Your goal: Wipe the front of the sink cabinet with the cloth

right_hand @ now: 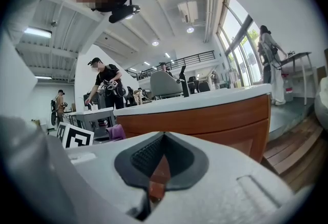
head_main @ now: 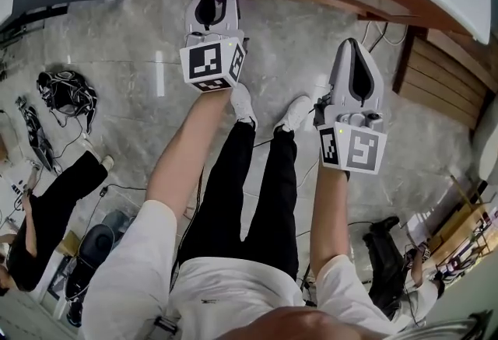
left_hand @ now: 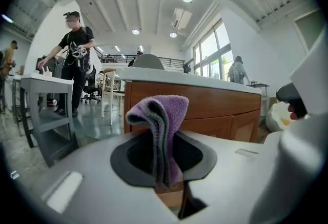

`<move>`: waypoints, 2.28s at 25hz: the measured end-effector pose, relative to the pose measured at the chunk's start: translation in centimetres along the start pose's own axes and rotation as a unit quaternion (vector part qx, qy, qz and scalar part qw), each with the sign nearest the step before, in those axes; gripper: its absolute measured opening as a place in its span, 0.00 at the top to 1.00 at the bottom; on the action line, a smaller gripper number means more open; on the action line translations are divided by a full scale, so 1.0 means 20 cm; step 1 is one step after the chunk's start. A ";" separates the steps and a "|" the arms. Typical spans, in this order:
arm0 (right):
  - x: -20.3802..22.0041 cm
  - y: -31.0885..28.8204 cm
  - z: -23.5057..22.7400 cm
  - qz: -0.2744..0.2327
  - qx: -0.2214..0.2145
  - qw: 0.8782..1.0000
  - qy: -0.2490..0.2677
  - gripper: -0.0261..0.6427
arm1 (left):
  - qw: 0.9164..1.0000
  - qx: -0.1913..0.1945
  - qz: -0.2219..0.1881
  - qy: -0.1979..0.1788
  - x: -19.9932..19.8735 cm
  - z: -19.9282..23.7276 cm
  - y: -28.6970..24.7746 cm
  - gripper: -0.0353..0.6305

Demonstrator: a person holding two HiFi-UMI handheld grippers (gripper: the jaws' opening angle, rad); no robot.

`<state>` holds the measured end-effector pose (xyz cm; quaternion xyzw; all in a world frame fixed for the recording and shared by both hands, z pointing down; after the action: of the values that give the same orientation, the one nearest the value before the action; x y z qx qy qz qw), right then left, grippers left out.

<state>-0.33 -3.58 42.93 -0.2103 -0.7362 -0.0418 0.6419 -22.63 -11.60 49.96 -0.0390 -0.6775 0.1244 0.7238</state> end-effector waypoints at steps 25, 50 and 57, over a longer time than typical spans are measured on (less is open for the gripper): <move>0.07 0.00 -0.06 0.015 0.017 0.999 -0.031 0.97 | 0.999 -0.039 0.013 0.031 0.12 0.07 -0.18 0.85; 0.13 0.18 -0.33 0.009 0.064 0.997 -0.048 0.97 | 0.998 0.041 0.036 0.011 0.13 -0.66 -0.22 0.85; 0.14 0.26 -0.42 0.008 0.078 0.995 -0.056 0.97 | 0.997 0.063 0.043 -0.001 0.15 -0.84 -0.23 0.85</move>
<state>9.16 -0.96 46.10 -0.1676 -0.7701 0.0323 0.6147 -5.15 -13.55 52.52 -0.0218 -0.6671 0.1978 0.7179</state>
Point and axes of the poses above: the fingertips, and each gripper's own axes: y backward along the fingers, z to its left, x out of its underside, the point moved 2 cm from there along y, backward along the fingers, and after that the axes turned 3 degrees about -x, right-handed, at the moved point
